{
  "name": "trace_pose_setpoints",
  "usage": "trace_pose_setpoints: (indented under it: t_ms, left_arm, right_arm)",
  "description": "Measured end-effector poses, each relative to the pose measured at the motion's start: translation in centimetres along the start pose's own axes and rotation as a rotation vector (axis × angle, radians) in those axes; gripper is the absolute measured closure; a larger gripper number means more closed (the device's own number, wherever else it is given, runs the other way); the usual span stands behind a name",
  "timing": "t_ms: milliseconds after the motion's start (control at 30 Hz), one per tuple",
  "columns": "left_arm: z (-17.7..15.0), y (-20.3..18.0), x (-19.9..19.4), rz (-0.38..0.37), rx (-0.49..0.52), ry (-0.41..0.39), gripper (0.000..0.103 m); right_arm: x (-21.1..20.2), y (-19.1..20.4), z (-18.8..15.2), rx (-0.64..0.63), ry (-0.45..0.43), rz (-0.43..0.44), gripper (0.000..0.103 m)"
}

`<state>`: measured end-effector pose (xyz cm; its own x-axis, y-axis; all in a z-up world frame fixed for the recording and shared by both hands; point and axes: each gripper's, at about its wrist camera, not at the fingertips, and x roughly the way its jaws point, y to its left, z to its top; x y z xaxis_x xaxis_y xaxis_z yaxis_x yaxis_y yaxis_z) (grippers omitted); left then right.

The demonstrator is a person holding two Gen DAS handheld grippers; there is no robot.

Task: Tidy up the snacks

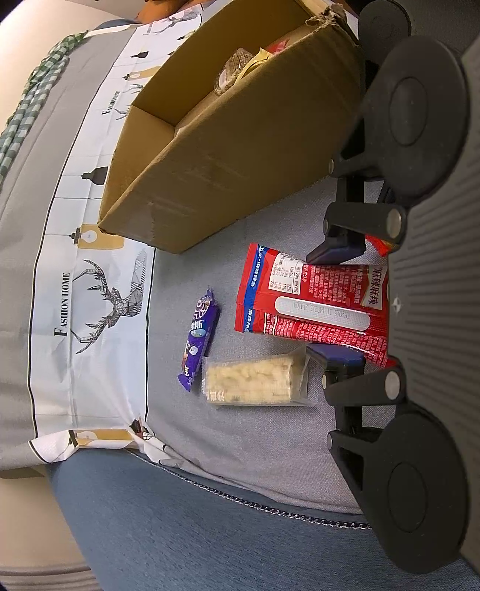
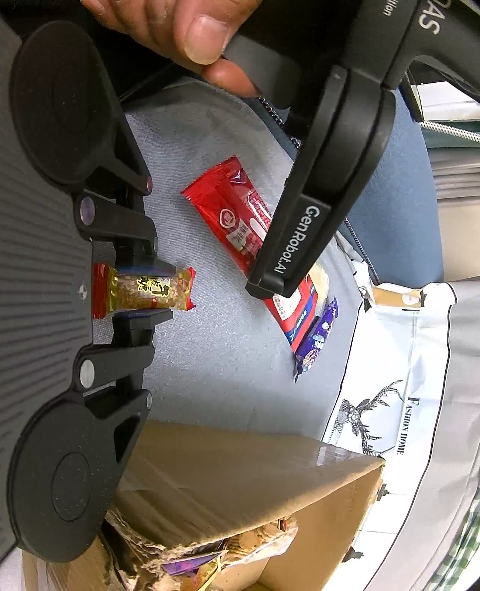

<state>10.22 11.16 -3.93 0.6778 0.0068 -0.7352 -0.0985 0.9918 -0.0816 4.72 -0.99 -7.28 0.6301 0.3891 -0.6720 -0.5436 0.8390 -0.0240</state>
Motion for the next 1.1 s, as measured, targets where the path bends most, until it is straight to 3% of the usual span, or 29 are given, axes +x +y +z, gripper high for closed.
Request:
trace_pose_setpoints:
  t_ms: [1100]
  left_arm:
    - [-0.09, -0.19, 0.21, 0.011, 0.027, -0.001, 0.053]
  right_arm:
    - [-0.39, 0.07, 0.05, -0.006, -0.006, 0.011, 0.085]
